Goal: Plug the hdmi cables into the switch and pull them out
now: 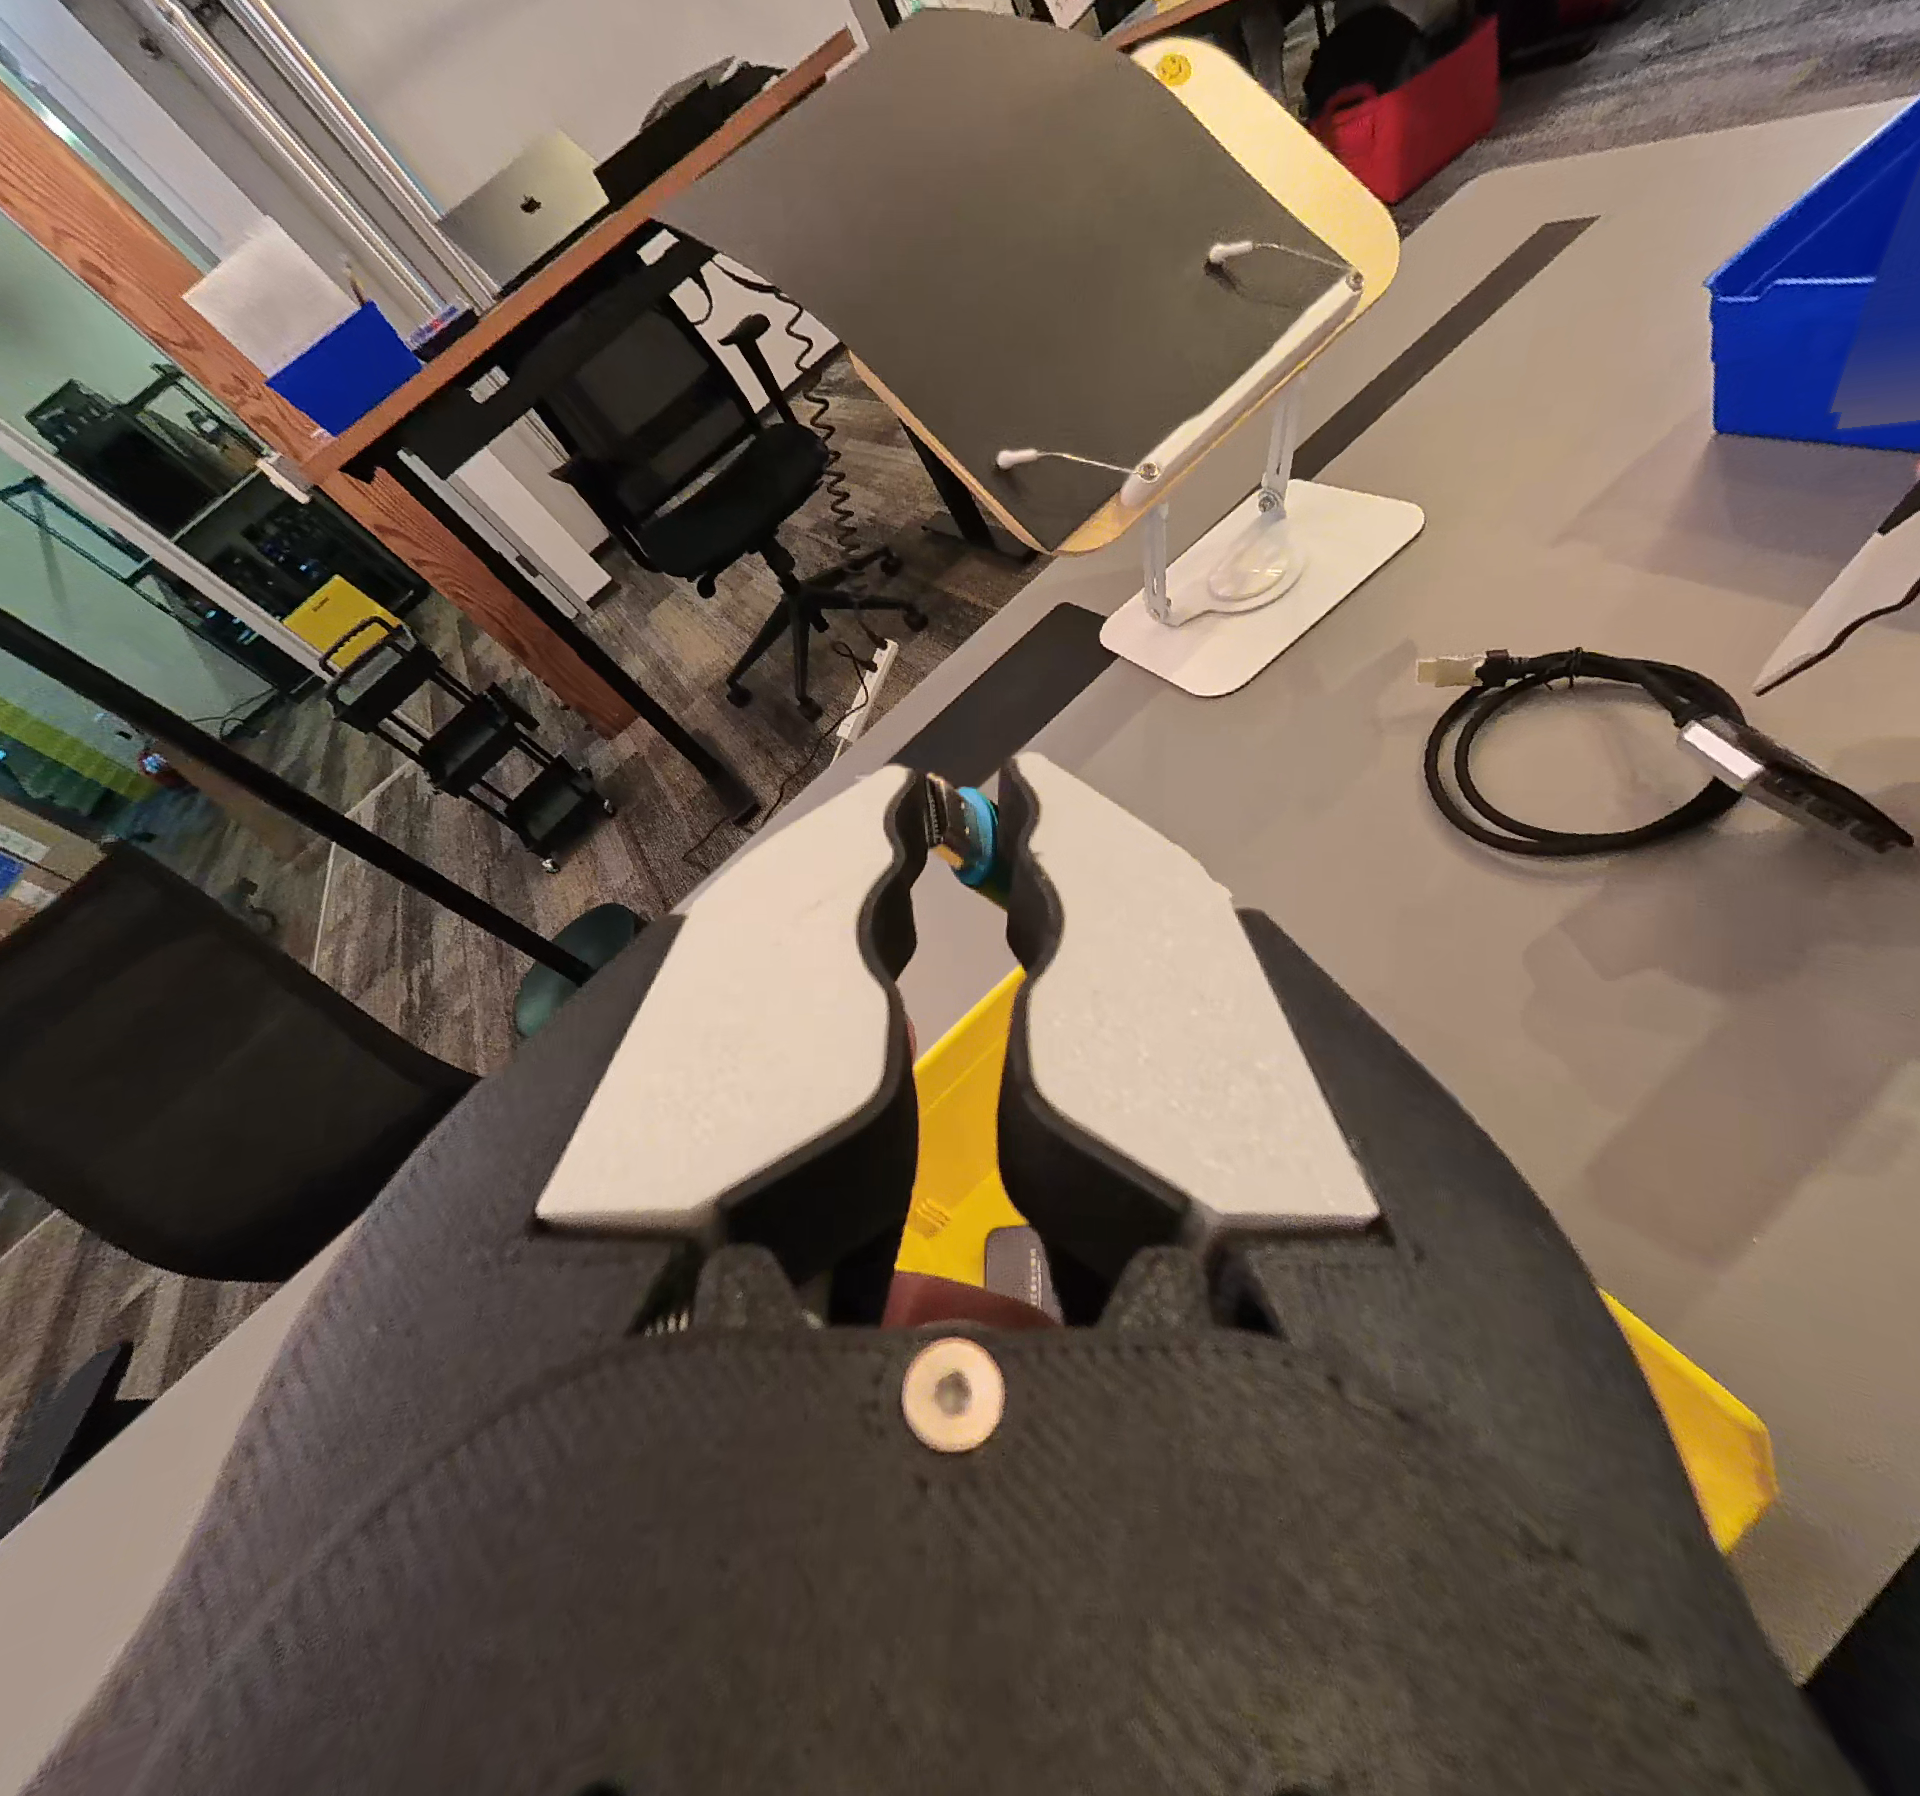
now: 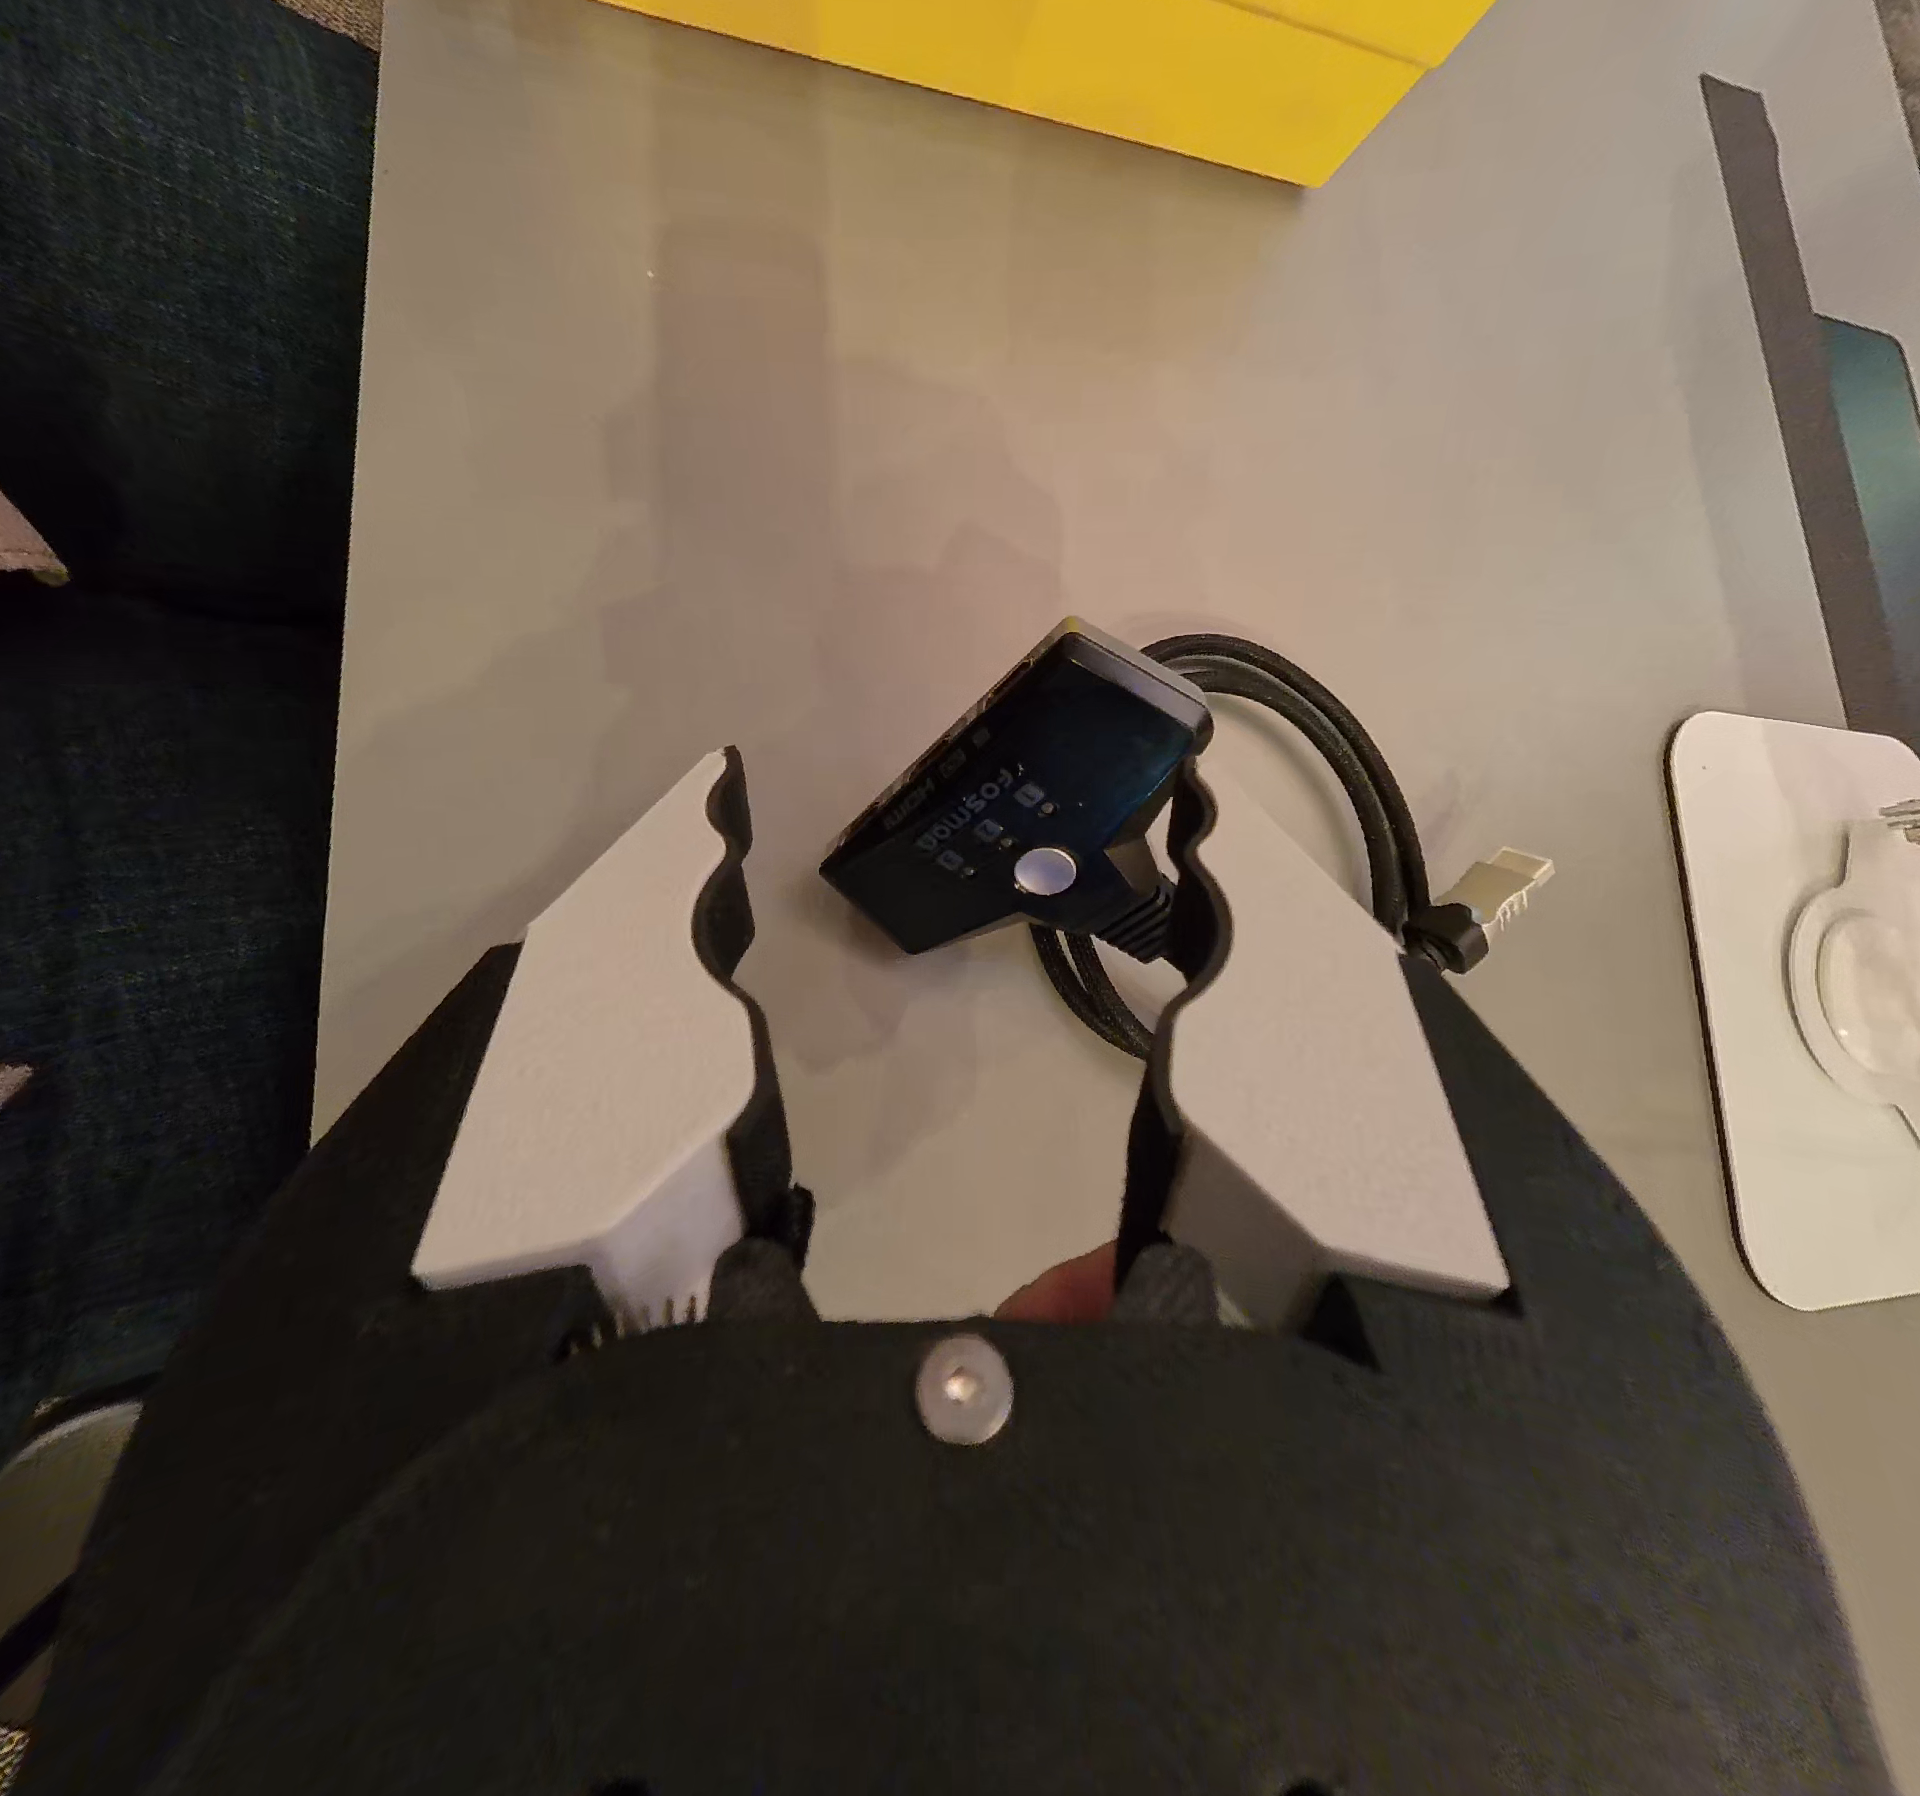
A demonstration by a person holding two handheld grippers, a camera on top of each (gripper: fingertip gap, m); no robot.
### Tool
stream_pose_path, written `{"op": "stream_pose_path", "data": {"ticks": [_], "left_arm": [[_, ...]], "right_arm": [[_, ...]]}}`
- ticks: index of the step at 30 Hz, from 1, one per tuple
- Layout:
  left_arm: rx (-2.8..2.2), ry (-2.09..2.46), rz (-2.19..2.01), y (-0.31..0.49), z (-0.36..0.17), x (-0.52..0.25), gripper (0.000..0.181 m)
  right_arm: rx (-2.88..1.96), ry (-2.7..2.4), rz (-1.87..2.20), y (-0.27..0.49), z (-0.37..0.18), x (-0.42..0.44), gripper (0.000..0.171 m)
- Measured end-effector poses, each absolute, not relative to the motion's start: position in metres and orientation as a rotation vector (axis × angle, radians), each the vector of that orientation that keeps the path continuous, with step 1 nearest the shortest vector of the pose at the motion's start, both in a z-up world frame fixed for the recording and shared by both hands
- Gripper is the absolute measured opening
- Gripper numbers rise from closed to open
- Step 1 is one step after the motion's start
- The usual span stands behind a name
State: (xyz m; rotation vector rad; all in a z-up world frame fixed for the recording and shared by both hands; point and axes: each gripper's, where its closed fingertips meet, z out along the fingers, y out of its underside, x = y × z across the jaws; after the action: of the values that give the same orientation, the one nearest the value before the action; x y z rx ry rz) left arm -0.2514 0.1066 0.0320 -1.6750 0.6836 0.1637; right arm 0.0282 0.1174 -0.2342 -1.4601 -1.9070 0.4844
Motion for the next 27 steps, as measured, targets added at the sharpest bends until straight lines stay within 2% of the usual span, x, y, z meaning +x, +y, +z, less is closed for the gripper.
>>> {"op": "stream_pose_path", "data": {"ticks": [9,27], "left_arm": [[-1.664,0.684,0.164,0.11,0.035,-0.251,0.005],[-1.65,0.805,0.146,0.141,0.025,-0.207,0.005]], "right_arm": [[-1.456,-1.907,0.485,0.116,-0.233,0.027,0.079],[-1.456,-1.9,0.483,0.117,-0.232,0.03,0.079]]}}
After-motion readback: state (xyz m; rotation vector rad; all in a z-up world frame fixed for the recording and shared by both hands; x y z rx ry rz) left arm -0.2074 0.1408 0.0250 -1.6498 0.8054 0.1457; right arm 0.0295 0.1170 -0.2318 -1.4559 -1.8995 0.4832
